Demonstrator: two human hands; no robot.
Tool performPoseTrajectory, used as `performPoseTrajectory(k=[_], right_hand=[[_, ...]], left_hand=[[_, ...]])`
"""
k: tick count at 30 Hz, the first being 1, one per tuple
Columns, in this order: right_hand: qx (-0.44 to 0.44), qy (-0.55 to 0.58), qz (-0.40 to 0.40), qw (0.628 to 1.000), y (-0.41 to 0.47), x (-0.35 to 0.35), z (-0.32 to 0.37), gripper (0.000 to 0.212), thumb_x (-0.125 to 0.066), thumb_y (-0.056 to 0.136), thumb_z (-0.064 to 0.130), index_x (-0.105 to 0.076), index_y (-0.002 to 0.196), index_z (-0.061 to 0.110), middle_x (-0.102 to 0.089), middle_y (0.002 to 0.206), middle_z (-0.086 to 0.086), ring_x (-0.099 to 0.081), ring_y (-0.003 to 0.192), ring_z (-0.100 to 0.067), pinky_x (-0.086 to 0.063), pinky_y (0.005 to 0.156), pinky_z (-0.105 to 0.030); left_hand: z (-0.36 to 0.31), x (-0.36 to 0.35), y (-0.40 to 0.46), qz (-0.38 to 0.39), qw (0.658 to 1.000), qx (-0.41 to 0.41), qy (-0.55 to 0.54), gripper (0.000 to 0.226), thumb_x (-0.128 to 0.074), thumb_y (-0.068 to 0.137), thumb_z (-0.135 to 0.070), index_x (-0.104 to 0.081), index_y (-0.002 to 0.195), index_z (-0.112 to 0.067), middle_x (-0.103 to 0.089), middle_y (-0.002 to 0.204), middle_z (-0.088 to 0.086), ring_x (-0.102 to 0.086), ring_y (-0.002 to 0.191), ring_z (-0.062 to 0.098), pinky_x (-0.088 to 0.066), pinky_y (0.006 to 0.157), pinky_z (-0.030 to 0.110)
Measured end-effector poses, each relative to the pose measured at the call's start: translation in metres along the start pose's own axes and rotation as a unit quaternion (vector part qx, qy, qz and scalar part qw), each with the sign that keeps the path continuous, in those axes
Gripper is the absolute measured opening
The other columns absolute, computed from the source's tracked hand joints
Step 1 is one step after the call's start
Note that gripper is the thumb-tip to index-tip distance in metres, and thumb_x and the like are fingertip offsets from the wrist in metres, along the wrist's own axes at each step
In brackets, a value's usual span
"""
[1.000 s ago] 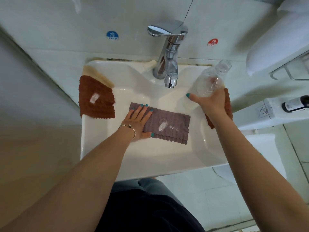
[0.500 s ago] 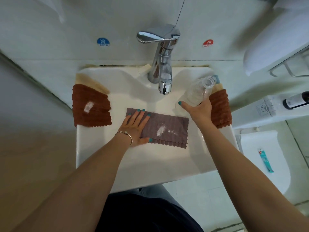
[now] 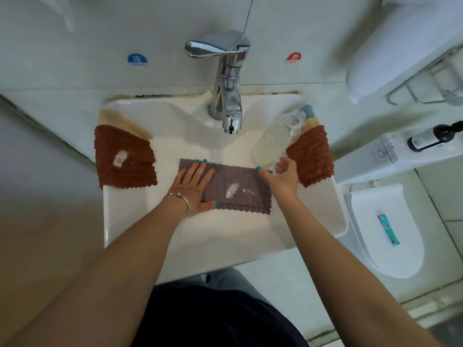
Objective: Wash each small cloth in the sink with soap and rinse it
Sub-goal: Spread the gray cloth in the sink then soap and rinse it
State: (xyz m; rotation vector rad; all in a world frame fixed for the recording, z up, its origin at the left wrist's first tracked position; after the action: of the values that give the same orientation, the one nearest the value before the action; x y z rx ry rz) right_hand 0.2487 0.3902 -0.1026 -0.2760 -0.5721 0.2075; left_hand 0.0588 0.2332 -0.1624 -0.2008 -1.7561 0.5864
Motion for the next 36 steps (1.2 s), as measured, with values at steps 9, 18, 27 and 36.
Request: performPoseTrajectory(k=[9,18,27,36], right_hand=[[0.065,0.028,0.07,0.995,-0.062,0.004,0.018,0.056,-0.086,0.072,0.022,-0.056,0.119,0.016,-0.06,0.114,0.005,-0.057,0.106,-0.008,-0.048,0.09,-0.021],[0.259,0.097,0.091,0.957,-0.069,0.013,0.17,0.05,-0.087,0.07,0.019,-0.057,0.111,0.022,-0.064,0.107,0.006,-0.062,0.099,-0.01,-0.054,0.079,-0.022],[0.471,-0.17,0.178,0.847,-0.063,-0.044,0.306,0.033,-0.084,0.056,0.033,-0.068,0.083,0.043,-0.064,0.089,0.025,-0.058,0.094,-0.003,-0.045,0.09,-0.027],[0.392,-0.172,0.27,0.863,-0.05,-0.066,0.308,0.026,-0.077,0.039,0.051,-0.066,0.062,0.044,-0.064,0.064,0.021,-0.058,0.066,-0.003,-0.053,0.084,-0.037]], left_hand=[[-0.002,0.002,-0.003,-0.001,1.0,0.015,0.003,0.097,-0.034,0.088,-0.073,0.026,0.148,-0.026,0.031,0.157,-0.001,0.028,0.144,0.018,0.014,0.117,0.038],[-0.009,-0.002,-0.013,0.008,0.999,0.038,-0.013,0.093,-0.033,0.091,-0.069,0.024,0.15,-0.023,0.032,0.156,0.002,0.027,0.145,0.022,0.01,0.118,0.041],[-0.009,-0.006,-0.021,-0.008,0.998,0.039,-0.049,0.096,-0.035,0.09,-0.071,0.024,0.15,-0.024,0.032,0.157,0.001,0.028,0.144,0.019,0.012,0.118,0.04],[-0.007,-0.008,-0.021,-0.01,0.998,0.032,-0.056,0.096,-0.036,0.089,-0.07,0.024,0.15,-0.025,0.032,0.157,0.0,0.029,0.144,0.019,0.012,0.118,0.04]])
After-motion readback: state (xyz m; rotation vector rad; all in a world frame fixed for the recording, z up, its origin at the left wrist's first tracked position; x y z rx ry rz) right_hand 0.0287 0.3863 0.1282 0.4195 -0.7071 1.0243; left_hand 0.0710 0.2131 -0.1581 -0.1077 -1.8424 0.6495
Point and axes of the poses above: each hand's wrist, its own y-axis towards the middle knuckle, its own x-axis out of the back of the hand, z = x × y, the point moved 5 cm from there along y, towards the middle knuckle
